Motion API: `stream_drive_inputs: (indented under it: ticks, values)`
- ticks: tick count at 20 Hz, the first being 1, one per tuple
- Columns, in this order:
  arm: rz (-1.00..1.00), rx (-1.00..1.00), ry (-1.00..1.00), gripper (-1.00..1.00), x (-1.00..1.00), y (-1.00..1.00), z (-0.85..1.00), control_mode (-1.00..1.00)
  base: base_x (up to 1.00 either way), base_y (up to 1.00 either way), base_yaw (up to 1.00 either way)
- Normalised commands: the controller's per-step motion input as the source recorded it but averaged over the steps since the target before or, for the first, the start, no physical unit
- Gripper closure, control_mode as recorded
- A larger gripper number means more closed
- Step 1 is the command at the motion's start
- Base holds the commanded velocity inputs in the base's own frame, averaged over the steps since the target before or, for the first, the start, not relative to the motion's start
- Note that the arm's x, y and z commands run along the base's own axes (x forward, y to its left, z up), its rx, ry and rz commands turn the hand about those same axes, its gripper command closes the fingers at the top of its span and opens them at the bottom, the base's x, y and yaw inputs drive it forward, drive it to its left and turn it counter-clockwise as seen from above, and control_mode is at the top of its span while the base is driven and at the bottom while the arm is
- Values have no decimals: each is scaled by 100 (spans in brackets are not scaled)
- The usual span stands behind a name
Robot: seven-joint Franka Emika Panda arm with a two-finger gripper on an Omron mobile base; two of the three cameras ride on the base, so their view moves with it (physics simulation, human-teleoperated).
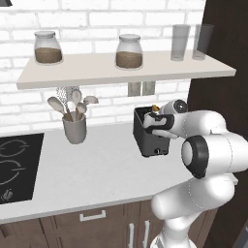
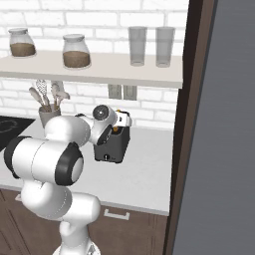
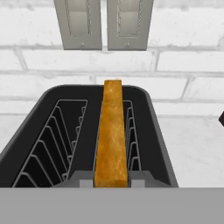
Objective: Start the toaster. Once the lever pops up, take the bread to the plate on the dining counter.
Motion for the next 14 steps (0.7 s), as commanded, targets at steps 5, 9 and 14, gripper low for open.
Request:
stream_drive_inputs:
  ticks: [5,9,14]
  values:
    - [0,0,0,100,0,0,0,-100,0,0,0]
    - [0,0,0,100,0,0,0,-100,0,0,0]
    - [0,0,0,100,0,0,0,-100,0,0,0]
